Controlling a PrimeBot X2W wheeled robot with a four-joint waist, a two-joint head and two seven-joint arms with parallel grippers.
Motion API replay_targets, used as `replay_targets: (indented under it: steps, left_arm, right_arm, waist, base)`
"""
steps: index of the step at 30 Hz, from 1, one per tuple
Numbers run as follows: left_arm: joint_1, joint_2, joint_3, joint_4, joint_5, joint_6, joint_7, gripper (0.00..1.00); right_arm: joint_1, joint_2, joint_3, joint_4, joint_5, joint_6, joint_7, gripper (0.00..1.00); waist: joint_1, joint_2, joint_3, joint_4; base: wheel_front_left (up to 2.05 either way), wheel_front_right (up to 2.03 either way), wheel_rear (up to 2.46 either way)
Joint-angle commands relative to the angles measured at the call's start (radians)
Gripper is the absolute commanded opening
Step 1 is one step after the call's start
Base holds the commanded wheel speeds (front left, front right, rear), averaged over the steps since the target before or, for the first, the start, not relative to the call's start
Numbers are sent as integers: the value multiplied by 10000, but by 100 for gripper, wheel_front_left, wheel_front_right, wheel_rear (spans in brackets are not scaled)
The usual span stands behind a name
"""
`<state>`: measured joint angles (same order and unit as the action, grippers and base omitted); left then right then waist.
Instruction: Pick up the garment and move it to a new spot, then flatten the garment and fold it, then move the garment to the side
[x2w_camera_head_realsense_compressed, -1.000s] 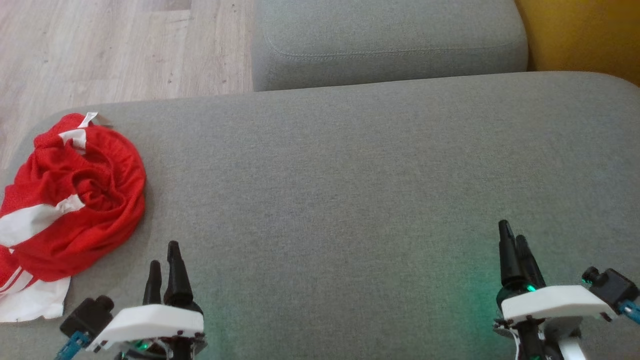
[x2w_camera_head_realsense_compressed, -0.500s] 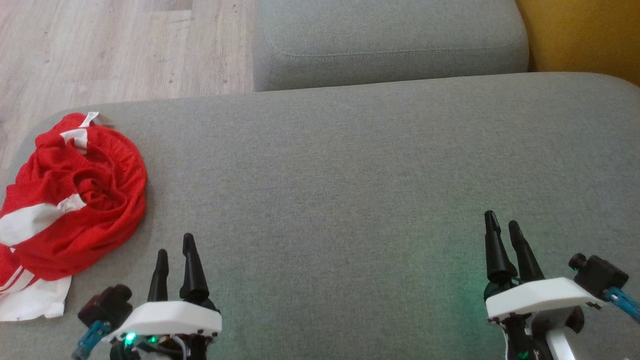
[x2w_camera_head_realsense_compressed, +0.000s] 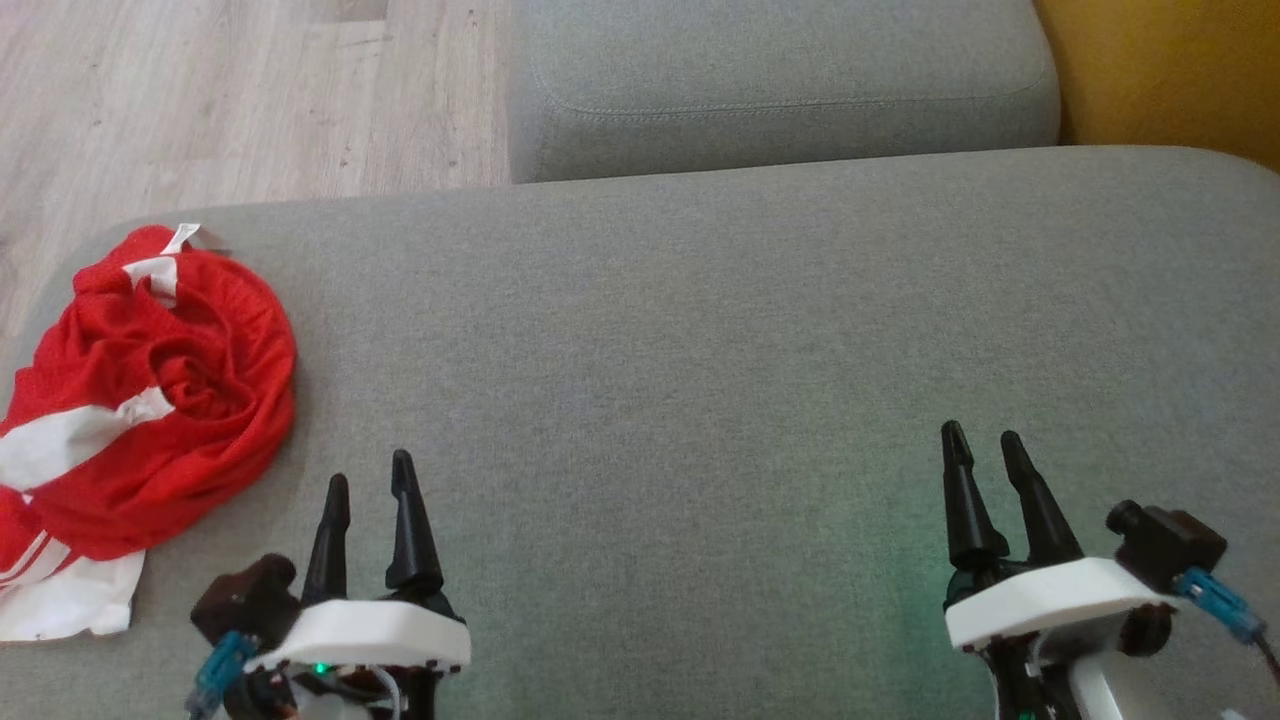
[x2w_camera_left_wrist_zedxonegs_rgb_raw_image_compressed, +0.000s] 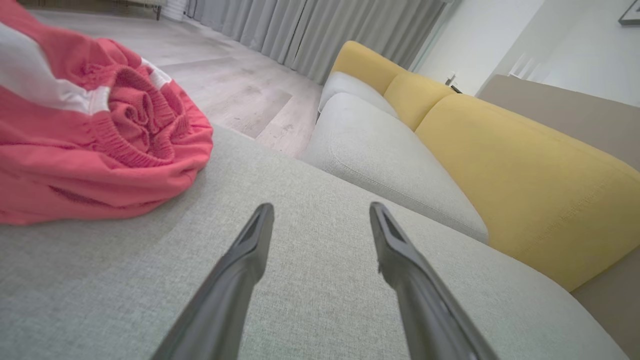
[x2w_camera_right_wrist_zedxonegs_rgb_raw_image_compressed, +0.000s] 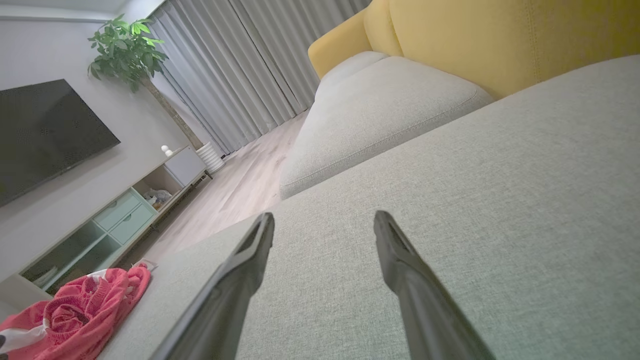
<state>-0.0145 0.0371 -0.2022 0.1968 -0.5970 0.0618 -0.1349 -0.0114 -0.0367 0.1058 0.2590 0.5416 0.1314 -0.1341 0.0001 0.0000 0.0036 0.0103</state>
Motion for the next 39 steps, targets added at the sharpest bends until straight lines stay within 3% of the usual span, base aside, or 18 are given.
replay_targets:
  steps: [1, 23, 39]
  left_arm:
    - [-487, 96, 88, -391, 396, 93, -168, 100]
    - [-528, 117, -549, -419, 2885, 701, -813, 100]
    - [-577, 131, -908, -313, 4581, 903, -1269, 100]
  right_arm:
    - [-546, -100, 249, -394, -399, -5, -170, 100]
    - [-514, -120, 620, -382, -3139, -7, -818, 100]
    - [-529, -135, 582, -165, -5057, -7, -1276, 100]
  waist:
    - [0, 0, -9, -1]
    - [-1, 0, -169, 25]
    - [-1, 0, -207, 29]
  base:
    - [0, 0, 0]
    - [0, 0, 0]
    - [0, 0, 0]
